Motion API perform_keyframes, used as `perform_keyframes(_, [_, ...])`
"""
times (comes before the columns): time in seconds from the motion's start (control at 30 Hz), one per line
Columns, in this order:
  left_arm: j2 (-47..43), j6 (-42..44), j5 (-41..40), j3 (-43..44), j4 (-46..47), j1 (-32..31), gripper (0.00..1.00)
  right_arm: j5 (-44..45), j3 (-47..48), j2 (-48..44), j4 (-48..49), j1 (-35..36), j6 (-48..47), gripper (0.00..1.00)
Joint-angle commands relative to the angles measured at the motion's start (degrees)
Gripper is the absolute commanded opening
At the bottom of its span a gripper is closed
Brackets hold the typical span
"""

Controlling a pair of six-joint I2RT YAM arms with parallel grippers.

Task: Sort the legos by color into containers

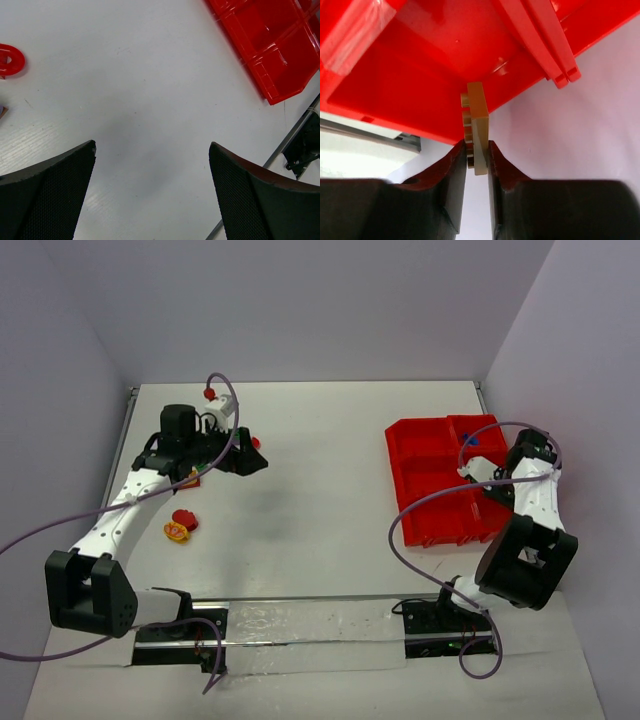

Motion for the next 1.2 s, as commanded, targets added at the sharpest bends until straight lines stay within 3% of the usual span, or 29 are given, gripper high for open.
perform_keyframes(0.0, [-0.08, -0.55, -1.47, 3.23, -1.0, 0.8, 0.99, 1.01, -1.17, 0.35, 3.47, 0.75, -0.53, 0.44])
perform_keyframes(0.13, [-0.24, -0.24, -2.21, 3.32, -1.66, 1.28, 0.99, 0.84, -1.02, 0.85, 3.46, 1.23, 0.12, 0.58])
perform_keyframes(0.37, [-1.39, -0.94, -3.16, 4.03, -2.47, 1.69, 0.99, -0.44, 1.06, -0.61, 2.77, 1.99, 1.21, 0.68])
perform_keyframes(0.5, [-3.26, -0.18, -8.04, 5.67, -2.45, 1.78, 0.99, -6.86, 10.09, -2.23, -3.42, 2.63, 5.74, 0.78])
perform_keyframes(0.6, [-3.17, 2.79, -12.33, 7.14, -3.78, 1.85, 0.99, -16.91, 17.55, -3.15, -6.22, 3.11, 11.51, 0.97])
perform_keyframes(0.67, [-2.78, 4.2, -13.65, 7.48, -5.21, 1.92, 0.99, -19.06, 19.38, -3.82, -6.29, 3.19, 13.03, 0.99])
perform_keyframes(0.83, [-1.82, 9.89, -18.2, 6.41, -4.06, 3.11, 0.99, -33.43, 20.54, -6.24, 0.71, 3.69, 30.42, 1.0])
perform_keyframes(0.97, [-1.15, 12.3, -15.95, 5.31, 0.2, 3.84, 0.99, -41.34, 21.01, -6.36, 6.01, 4.61, 42.13, 1.0])
perform_keyframes(1.17, [8.28, 19.54, -6.66, 9.54, 3.98, 6.01, 0.97, -56.35, 18.91, -3.87, 14.24, 7.36, 58.71, 1.0])
